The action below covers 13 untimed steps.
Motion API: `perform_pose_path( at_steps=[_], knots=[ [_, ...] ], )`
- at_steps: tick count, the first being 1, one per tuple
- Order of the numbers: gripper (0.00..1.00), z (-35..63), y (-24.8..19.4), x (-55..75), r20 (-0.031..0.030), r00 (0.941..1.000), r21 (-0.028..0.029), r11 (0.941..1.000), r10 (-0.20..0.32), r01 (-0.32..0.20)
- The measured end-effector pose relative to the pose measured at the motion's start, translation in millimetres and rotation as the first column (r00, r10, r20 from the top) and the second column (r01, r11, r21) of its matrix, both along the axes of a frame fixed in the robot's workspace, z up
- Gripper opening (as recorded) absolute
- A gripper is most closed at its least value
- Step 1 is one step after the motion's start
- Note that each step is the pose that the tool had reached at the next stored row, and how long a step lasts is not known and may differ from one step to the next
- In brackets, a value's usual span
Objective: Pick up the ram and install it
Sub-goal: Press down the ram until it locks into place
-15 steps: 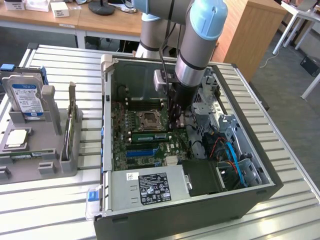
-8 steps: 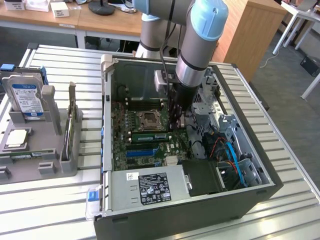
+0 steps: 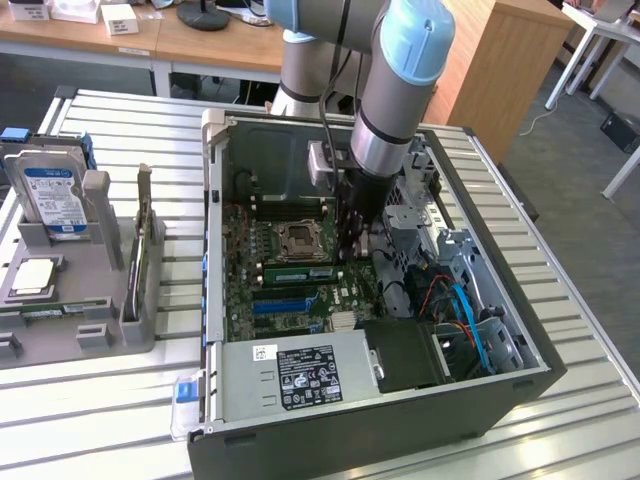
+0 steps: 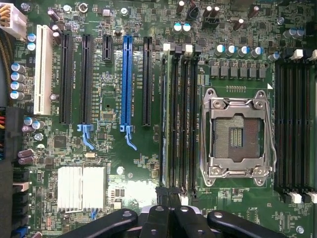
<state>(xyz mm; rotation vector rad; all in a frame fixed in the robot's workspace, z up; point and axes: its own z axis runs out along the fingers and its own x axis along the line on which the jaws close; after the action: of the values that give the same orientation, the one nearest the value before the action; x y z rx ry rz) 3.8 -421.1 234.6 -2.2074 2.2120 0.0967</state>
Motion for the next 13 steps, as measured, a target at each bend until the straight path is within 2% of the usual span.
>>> perform_pose_path(
  at_steps=[13],
  knots=[
    [0.11, -3.2, 0.2, -1.0, -0.0001, 1.0000, 0.0000, 1.0000, 0.000, 0.000]
  ],
)
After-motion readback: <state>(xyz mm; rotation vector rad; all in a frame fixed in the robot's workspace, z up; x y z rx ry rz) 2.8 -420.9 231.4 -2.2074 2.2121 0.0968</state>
